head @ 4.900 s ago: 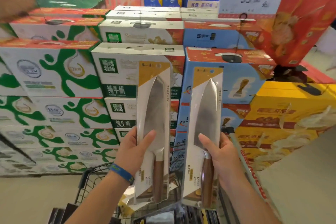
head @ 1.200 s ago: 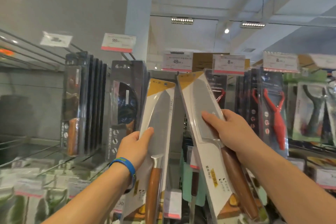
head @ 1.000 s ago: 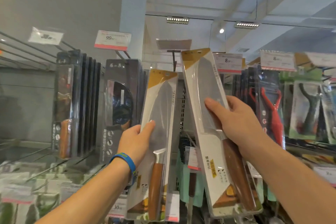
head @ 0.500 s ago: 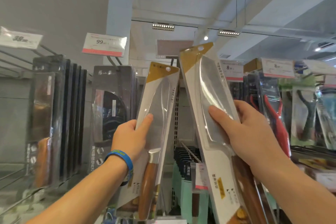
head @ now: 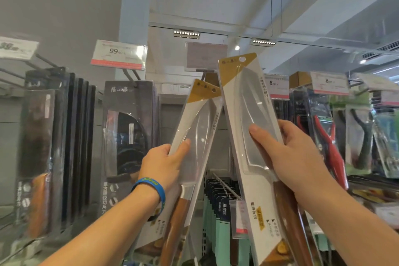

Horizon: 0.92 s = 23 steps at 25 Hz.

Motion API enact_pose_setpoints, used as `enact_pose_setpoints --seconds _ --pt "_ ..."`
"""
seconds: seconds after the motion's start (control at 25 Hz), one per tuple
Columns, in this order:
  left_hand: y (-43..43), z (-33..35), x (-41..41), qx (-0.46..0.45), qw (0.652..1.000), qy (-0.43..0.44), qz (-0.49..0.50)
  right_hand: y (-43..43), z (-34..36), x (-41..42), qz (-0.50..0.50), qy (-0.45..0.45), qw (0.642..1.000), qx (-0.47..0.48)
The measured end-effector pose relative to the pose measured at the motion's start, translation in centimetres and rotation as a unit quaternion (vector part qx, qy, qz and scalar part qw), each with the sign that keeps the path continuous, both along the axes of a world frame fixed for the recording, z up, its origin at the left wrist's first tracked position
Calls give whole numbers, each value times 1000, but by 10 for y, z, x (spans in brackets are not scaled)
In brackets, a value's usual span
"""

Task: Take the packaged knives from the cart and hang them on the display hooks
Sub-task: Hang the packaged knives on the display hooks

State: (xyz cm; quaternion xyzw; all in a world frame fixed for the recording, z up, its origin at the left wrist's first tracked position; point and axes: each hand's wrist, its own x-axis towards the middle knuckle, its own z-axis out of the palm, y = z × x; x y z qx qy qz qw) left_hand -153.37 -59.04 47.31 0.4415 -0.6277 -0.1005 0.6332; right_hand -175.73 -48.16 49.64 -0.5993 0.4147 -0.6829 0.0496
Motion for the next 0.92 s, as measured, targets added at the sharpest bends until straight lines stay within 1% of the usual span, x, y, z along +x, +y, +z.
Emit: enact_pose_setpoints --seconds 0.16,0.36,0.44,0.52,0.6,0.76,0.92 --pt "-4 -2 0 -1 999 -48 25 -8 4 -1 0 -1 1000 -8" --pt "-2 -7 -3 -8 998 -53 35 -14 8 0 2 18 1000 -8" --pt "-2 -7 -4 -13 998 -43 36 -15 8 1 6 26 1000 -13" --pt "-3 -7 2 -23 999 -13 40 -16 9 1 3 36 999 -19" --pt "-6 -5 7 -15 999 3 39 -15 12 -1 -3 44 999 -24" --pt "-15 -3 4 7 999 -14 41 -13 20 -3 6 50 998 -30" --pt "-20 -2 6 1 999 -8 39 -13 19 -4 15 60 998 -31"
